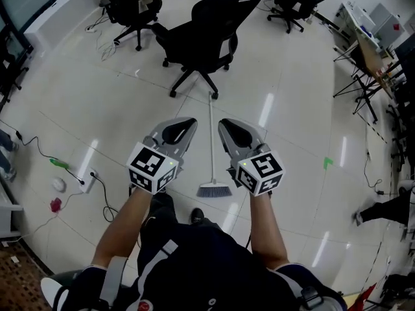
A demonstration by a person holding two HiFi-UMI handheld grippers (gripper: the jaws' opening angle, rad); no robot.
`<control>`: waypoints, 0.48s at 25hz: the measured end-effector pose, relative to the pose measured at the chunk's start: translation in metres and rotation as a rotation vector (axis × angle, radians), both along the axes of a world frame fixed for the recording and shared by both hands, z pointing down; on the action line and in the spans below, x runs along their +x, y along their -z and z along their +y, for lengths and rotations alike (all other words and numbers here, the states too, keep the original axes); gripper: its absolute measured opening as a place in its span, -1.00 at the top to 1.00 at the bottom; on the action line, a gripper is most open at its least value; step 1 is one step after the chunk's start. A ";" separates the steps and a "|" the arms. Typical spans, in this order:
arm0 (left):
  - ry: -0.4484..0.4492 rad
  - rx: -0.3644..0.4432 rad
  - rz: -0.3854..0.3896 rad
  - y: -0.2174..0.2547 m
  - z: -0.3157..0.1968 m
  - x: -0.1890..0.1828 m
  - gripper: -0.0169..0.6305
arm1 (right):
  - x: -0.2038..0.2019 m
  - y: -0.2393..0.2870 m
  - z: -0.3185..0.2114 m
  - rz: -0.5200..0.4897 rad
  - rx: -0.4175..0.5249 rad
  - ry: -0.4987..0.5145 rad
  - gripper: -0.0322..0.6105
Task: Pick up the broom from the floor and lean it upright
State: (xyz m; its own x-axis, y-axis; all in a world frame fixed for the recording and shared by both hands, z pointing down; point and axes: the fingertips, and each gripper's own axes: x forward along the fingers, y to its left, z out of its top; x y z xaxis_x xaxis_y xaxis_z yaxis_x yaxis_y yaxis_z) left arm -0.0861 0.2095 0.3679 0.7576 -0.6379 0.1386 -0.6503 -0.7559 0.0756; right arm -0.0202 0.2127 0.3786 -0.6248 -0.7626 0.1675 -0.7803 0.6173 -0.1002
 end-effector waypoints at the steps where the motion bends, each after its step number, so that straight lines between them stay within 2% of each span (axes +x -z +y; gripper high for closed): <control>1: -0.007 -0.002 0.009 -0.003 -0.013 -0.004 0.95 | -0.005 -0.004 -0.011 0.009 -0.006 -0.003 0.83; 12: -0.116 -0.041 0.058 -0.030 -0.167 -0.074 0.95 | -0.055 -0.034 -0.149 0.076 -0.112 -0.151 0.87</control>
